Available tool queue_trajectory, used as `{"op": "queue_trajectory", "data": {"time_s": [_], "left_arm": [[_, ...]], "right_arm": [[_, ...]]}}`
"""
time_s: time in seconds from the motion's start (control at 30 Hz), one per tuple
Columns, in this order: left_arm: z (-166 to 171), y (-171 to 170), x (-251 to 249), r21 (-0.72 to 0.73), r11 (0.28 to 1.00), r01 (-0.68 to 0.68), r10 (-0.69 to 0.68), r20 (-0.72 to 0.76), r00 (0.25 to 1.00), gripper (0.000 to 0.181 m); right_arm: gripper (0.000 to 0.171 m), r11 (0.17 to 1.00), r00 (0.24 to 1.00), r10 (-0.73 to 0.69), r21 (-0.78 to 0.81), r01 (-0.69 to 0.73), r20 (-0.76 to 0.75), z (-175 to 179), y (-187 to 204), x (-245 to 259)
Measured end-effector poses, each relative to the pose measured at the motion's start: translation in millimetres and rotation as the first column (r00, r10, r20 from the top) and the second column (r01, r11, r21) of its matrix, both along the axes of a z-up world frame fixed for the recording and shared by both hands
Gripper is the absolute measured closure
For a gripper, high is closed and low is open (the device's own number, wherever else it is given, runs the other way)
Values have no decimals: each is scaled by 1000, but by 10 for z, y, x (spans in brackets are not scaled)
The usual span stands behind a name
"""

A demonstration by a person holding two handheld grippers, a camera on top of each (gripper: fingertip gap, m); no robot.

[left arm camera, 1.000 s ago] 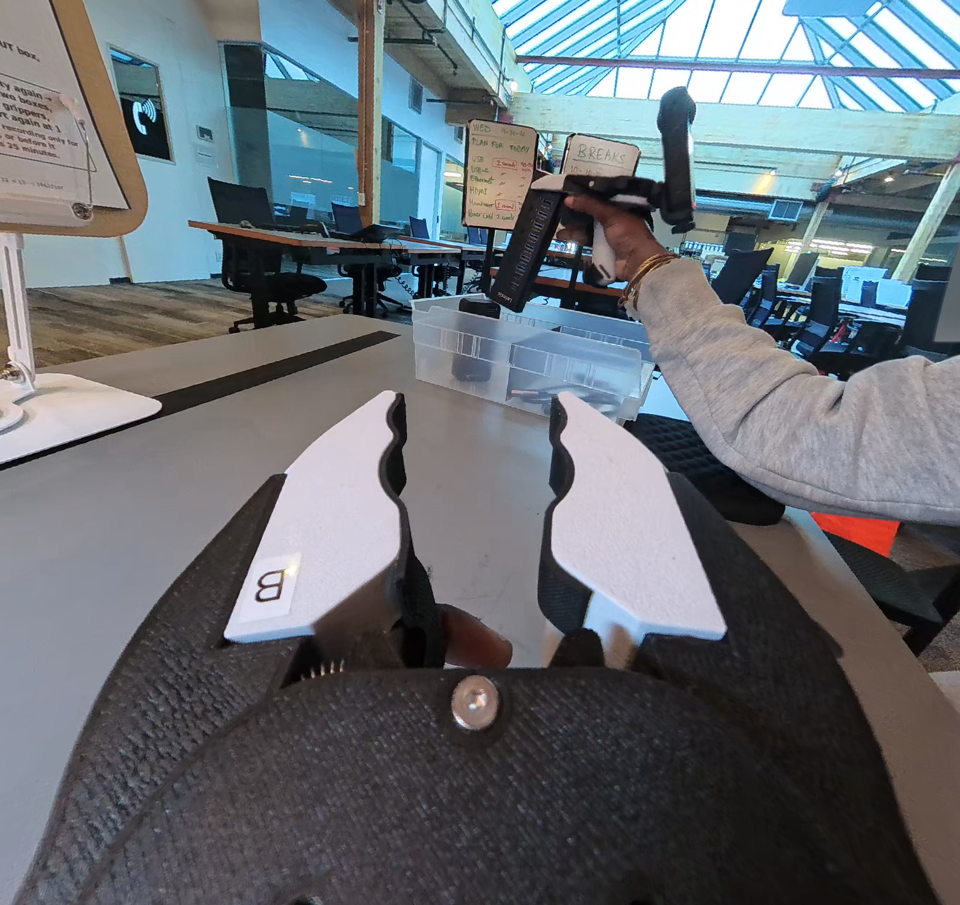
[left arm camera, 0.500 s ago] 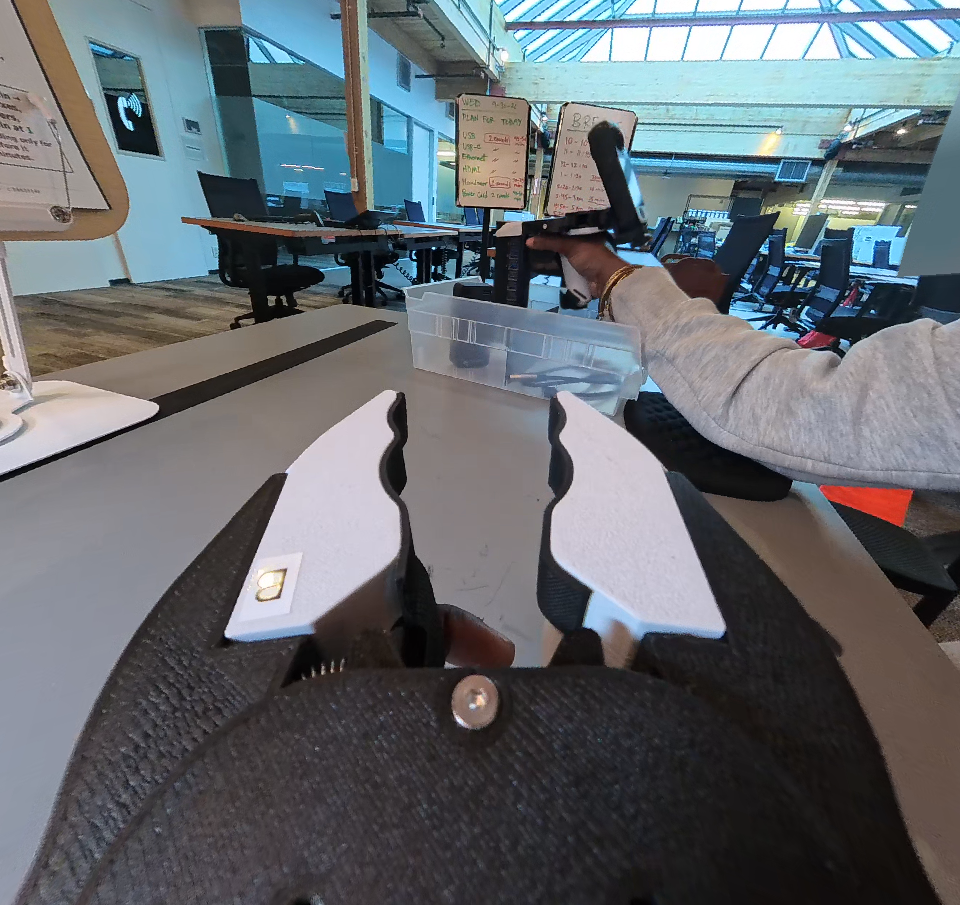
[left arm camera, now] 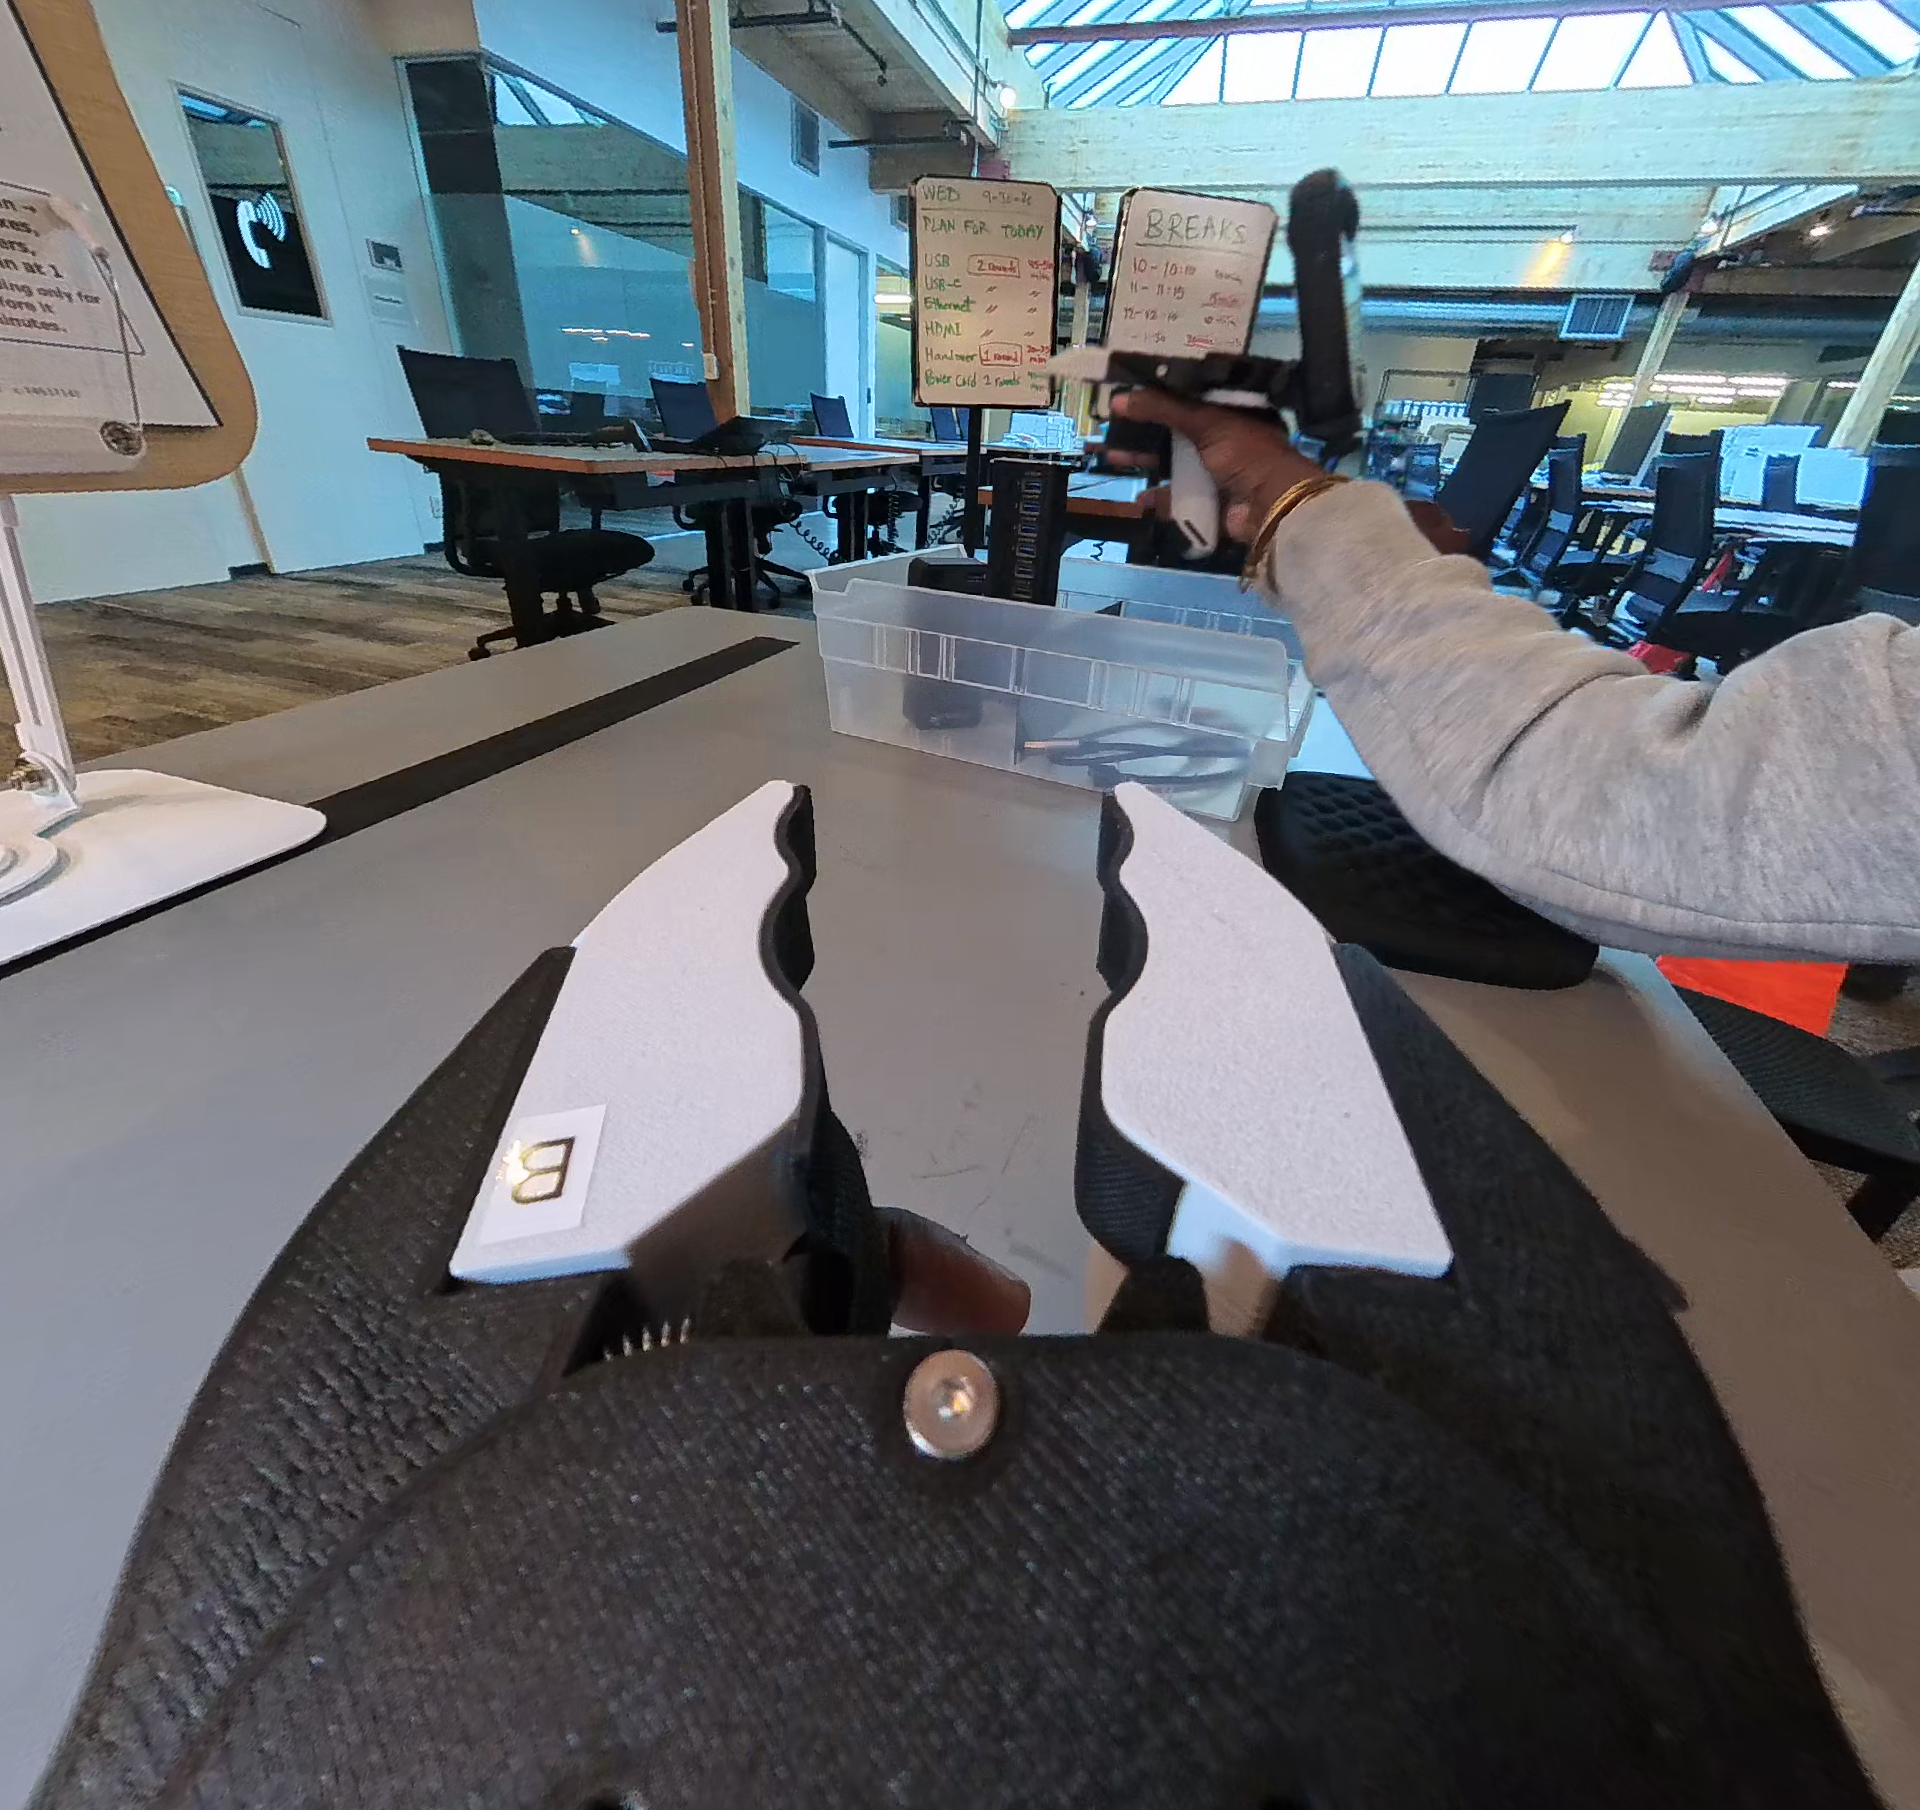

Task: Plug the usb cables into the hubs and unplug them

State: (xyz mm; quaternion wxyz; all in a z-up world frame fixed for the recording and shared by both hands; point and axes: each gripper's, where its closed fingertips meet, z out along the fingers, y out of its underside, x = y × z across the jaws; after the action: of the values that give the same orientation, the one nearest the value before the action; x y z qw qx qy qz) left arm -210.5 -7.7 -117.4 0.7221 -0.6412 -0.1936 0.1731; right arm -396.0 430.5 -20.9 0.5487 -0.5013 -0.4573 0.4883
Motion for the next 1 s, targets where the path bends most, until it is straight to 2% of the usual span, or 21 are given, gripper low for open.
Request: {"op": "queue_trajectory", "data": {"time_s": [0.07, 0.13, 0.23, 0.3, 0.33, 0.43, 0.57, 0.6, 0.67, 0.7, 0.8, 1.0], "left_arm": [[-1, 1, -1, -1, 1000, -1, 1, 0, 1000, 129], [-8, 5, -1, -4, 1000, 0, 0, 0, 1000, 129], [-27, 3, -12, -18, 1000, -7, 7, -3, 1000, 129], [-26, -16, -28, -25, 999, -24, 23, -13, 1000, 129], [-11, -20, -25, -23, 999, -26, 26, -17, 1000, 129], [85, -5, 27, -32, 999, -26, 24, -35, 999, 129], [343, 52, 219, -51, 999, -17, 13, -84, 996, 129], [415, 50, 279, -43, 999, -23, 18, -101, 995, 129], [545, 29, 407, -18, 999, -30, 27, -134, 991, 130], [597, 12, 470, -5, 1000, -31, 30, -148, 989, 131], [702, -69, 614, 16, 999, -47, 49, -179, 983, 132], [803, -296, 753, 41, 995, -94, 100, -199, 975, 133]], "right_arm": [[113, 999, 1000, -9, -42, 8, -14, 120, 90, 152], [105, 986, 1000, 22, -167, -18, 21, 159, 167, 317], [106, 924, 969, 145, -377, -61, 199, 27, 201, 561], [108, 920, 926, 208, -385, -76, 315, -105, 187, 663], [108, 939, 887, 213, -336, -70, 411, -238, 203, 701], [113, 978, 667, 206, -180, -109, 716, -776, 305, 811], [109, 965, 394, 195, -105, -239, 898, -1383, 464, 926], [109, 960, 344, 179, -87, -267, 922, -1495, 508, 983], [111, 926, 265, 236, -134, -353, 935, -1659, 432, 1081], [114, 917, 253, 246, -141, -373, 936, -1707, 420, 1098], [147, 904, 242, 297, -190, -384, 924, -1744, 372, 1085], [154, 916, 217, 215, -120, -383, 952, -1749, 368, 1078]]}}
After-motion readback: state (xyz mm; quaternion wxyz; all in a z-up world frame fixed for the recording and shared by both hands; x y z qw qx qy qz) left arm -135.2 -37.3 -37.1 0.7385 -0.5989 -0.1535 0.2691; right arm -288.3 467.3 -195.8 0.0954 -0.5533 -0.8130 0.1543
